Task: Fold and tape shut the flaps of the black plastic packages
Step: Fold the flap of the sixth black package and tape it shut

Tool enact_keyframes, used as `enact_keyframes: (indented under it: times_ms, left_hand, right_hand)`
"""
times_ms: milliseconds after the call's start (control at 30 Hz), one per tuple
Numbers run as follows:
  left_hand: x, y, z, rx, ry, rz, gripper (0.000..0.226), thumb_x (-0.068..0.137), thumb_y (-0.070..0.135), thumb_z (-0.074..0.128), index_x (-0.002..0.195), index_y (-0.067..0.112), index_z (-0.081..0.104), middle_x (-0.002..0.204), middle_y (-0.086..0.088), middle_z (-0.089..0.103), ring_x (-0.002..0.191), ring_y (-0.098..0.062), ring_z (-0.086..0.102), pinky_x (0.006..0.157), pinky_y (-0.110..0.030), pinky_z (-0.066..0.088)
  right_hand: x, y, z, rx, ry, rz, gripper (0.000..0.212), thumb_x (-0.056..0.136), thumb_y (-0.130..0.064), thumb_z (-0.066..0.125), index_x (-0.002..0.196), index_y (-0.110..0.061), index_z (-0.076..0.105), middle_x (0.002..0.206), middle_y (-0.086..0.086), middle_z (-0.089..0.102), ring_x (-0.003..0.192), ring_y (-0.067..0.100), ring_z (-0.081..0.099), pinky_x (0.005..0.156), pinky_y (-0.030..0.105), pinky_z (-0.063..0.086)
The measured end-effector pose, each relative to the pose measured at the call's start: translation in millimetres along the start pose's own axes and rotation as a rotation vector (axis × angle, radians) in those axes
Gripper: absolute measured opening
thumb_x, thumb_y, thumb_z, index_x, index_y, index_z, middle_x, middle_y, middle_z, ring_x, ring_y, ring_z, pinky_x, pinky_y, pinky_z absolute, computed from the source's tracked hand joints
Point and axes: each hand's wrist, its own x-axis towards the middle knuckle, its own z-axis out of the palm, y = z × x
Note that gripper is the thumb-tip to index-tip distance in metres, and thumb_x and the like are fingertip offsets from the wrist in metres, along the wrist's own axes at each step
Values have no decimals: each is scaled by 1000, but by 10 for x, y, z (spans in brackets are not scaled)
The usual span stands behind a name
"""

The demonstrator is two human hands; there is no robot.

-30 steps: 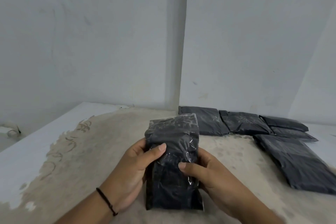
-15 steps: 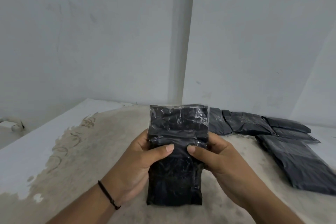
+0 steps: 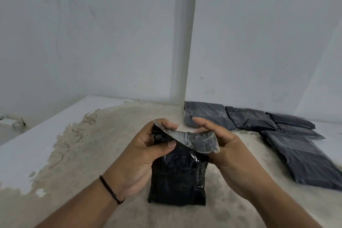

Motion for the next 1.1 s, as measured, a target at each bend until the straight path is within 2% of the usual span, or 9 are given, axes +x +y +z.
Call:
enact_keyframes:
  times_ms: [133, 300, 400, 500, 600, 733, 800, 867, 1100]
  left_hand:
    - [21, -24, -45, -19, 18, 6, 30, 62, -5, 76, 62, 23, 66, 109, -1, 67, 107, -20, 58, 78, -25, 54]
    - [28, -59, -113, -157, -23, -58, 43, 32, 21, 96, 61, 16, 64, 115, -7, 66, 104, -23, 62, 77, -29, 57]
    - [23, -9, -105, -229, -40, -118, 39, 37, 26, 92, 64, 14, 67, 111, -8, 67, 101, -24, 62, 79, -32, 55]
    - [14, 57, -94, -299, 4, -173, 41, 58, 47, 73, 67, 8, 68, 111, -15, 67, 100, -28, 60, 84, -41, 48]
    - [19, 126, -61, -95, 131, -199, 57, 65, 68, 61, 62, 11, 66, 110, -15, 67, 98, -30, 60, 92, -47, 42]
    - [11, 124, -24, 136, 84, -196, 11, 64, 19, 73, 72, 17, 64, 100, -13, 63, 95, -28, 55, 86, -42, 40]
    - [17, 82, -114, 146, 42, -276, 35, 65, 6, 72, 97, 16, 65, 99, -15, 63, 90, -27, 59, 80, -41, 47]
    - [21, 70, -194, 179, -14, -342, 46, 69, 7, 74, 113, 15, 63, 103, -16, 68, 90, -24, 64, 74, -37, 54]
    - [48, -11, -274, 242, -35, -321, 43, 69, 10, 71, 111, 4, 64, 112, -20, 69, 91, -25, 67, 74, -34, 58]
  right_hand:
    - [6, -22, 5, -20, 35, -56, 40, 73, 20, 63, 81, -17, 78, 90, 1, 67, 72, 13, 68, 60, 22, 55]
    - [12, 6, 29, -2, 60, -108, 29, 73, 21, 62, 67, -5, 72, 84, -1, 64, 66, 11, 64, 55, 19, 52]
    - [30, 44, -11, -3, 66, -95, 34, 74, 22, 61, 59, -7, 71, 85, -3, 64, 71, 11, 65, 59, 17, 52]
    - [45, 89, -25, -43, 64, -124, 34, 74, 21, 61, 59, -8, 72, 87, 0, 63, 75, 12, 66, 64, 18, 53]
    - [57, 110, -28, -118, 47, -175, 37, 75, 19, 62, 60, -12, 73, 91, 4, 65, 81, 15, 67, 71, 22, 55]
    - [59, 115, -54, -173, 48, -138, 37, 76, 19, 61, 62, -12, 73, 101, 9, 66, 88, 18, 68, 81, 29, 57]
    - [49, 107, -86, -176, 60, -101, 42, 78, 21, 58, 62, -14, 73, 105, 8, 67, 89, 17, 69, 81, 28, 57]
    - [44, 99, -124, -159, 57, -55, 39, 80, 21, 56, 64, -11, 73, 106, 6, 70, 90, 18, 71, 80, 28, 58]
    - [65, 173, -206, 73, 7, 168, 37, 88, 11, 40, 75, -5, 72, 99, 14, 72, 85, 23, 69, 74, 32, 57]
